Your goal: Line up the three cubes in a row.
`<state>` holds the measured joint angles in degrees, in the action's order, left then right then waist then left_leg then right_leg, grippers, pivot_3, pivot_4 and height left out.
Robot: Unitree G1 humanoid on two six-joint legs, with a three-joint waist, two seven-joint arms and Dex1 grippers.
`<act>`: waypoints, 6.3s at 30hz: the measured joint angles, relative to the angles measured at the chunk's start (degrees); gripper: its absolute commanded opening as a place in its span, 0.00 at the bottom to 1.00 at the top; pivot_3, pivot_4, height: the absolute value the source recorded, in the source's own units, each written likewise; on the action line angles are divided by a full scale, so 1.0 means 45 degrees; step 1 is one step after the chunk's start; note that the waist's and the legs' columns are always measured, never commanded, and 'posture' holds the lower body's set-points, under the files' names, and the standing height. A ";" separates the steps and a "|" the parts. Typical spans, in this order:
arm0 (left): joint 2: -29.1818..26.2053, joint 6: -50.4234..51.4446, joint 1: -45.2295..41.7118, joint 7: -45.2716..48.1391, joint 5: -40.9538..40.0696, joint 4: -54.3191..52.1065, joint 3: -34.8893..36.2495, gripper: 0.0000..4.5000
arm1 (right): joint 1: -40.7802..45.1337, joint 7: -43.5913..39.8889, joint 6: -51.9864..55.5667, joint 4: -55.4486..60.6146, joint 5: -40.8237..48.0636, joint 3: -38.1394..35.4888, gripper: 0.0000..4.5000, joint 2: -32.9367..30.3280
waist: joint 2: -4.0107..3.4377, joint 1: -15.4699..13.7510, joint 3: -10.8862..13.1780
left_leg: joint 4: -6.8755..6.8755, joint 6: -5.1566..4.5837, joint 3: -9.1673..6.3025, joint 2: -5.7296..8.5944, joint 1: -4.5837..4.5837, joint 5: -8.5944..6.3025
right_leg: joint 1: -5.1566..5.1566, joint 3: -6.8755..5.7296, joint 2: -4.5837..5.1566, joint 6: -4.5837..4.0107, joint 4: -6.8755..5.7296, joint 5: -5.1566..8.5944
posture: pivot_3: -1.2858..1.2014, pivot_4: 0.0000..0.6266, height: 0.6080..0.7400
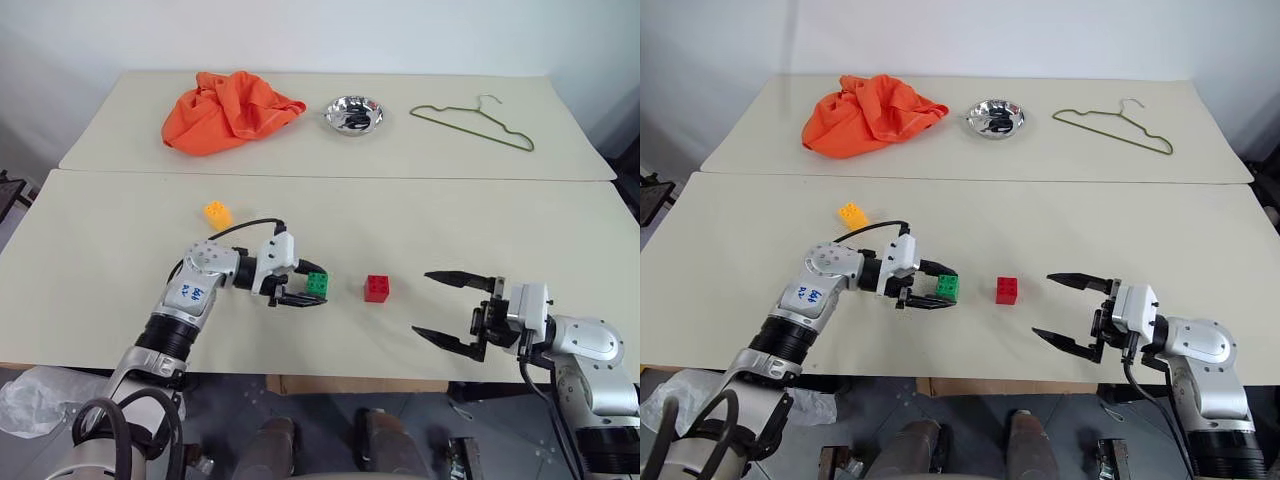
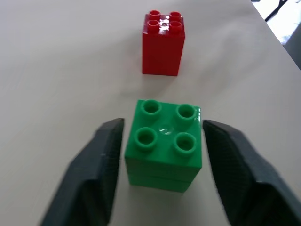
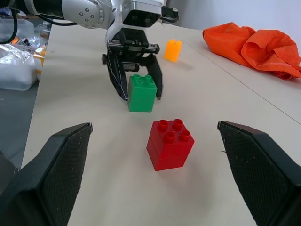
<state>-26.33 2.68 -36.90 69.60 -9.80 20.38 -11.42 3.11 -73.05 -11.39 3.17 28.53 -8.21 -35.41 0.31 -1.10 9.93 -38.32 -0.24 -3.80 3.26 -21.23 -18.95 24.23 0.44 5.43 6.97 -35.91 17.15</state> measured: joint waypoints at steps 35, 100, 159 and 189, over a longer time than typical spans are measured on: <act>0.2174 0.0098 0.7864 -1.0581 -0.3229 -0.5953 0.8391 0.99 | 0.2201 0.1582 0.1074 0.0208 0.0216 0.1592 1.00 0.1897 | 0.0030 -0.0056 -0.0015 | 0.0017 0.0007 -0.0061 0.0002 0.0083 -0.0020 | -0.0110 -0.0037 0.0009 0.0001 0.0073 -0.0001 | 0.52 0.24 1.00; 0.0858 0.3750 0.3850 -1.2510 -0.0263 -0.3180 0.5368 0.53 | 0.0942 0.1979 0.1160 0.0748 -0.0052 0.1260 1.00 0.1731 | 0.0032 0.0094 -0.0011 | 0.0018 0.0027 -0.0045 -0.0009 0.0028 0.0000 | -0.0048 -0.0032 0.0008 0.0013 0.0043 -0.0007 | 0.52 0.24 1.00; -0.0093 0.2740 0.4271 -0.9535 -0.1302 -0.2825 0.5846 0.33 | 0.1178 0.1762 0.1168 0.0441 -0.0103 0.1727 1.00 0.1775 | 0.0033 -0.0007 -0.0010 | 0.0018 0.0021 -0.0044 -0.0003 0.0026 0.0003 | -0.0046 -0.0029 0.0021 0.0013 0.0059 -0.0008 | 0.52 0.24 1.00; -0.2119 -0.5469 -0.0365 0.3620 -0.0407 0.6258 0.1855 0.33 | -0.0873 0.0142 0.1498 0.1461 0.0800 0.0182 1.00 -0.0972 | 0.0004 0.0029 0.0013 | 0.0001 -0.0012 -0.0041 0.0010 0.0017 -0.0002 | -0.0063 -0.0049 -0.0002 0.0019 0.0025 -0.0011 | 0.52 0.24 1.00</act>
<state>-35.86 -21.93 -38.55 85.89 -11.64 48.54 -3.08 -0.82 -72.41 -4.65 9.74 32.13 -7.39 -39.79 0.32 -0.97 9.99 -38.31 -0.29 -3.98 3.30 -21.16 -18.96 23.94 0.21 5.42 7.05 -35.79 17.10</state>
